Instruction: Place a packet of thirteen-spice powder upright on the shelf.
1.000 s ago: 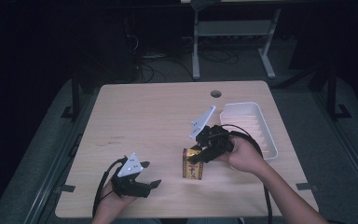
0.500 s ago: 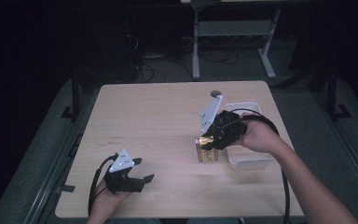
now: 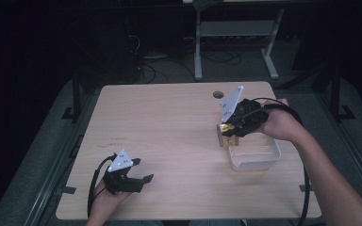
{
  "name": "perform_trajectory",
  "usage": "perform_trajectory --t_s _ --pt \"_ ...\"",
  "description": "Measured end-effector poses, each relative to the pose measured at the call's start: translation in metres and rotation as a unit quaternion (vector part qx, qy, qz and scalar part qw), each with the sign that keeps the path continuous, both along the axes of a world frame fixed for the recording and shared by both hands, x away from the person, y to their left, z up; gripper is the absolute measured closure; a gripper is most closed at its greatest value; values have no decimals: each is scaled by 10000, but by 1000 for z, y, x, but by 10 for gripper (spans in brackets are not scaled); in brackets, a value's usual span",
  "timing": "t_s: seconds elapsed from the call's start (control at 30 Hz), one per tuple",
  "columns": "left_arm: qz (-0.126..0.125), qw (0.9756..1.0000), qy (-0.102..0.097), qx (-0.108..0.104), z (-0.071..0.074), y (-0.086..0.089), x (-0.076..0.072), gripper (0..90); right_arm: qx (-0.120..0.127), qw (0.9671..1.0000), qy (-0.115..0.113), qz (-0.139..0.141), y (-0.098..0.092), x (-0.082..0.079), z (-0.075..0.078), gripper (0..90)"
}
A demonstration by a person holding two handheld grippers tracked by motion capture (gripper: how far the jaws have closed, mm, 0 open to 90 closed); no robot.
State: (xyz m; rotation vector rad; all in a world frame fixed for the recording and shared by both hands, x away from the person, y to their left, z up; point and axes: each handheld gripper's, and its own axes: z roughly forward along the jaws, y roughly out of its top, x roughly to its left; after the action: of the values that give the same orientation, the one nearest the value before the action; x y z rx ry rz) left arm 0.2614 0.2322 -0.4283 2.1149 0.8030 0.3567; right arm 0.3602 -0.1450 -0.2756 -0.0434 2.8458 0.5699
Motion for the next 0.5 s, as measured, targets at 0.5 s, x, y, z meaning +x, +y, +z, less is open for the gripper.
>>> perform_trajectory --t_s 0.5 --pt "71 9999 78 -30 -3 4 3 216 -469 9988 -84 -149 -25 19 -14 677"
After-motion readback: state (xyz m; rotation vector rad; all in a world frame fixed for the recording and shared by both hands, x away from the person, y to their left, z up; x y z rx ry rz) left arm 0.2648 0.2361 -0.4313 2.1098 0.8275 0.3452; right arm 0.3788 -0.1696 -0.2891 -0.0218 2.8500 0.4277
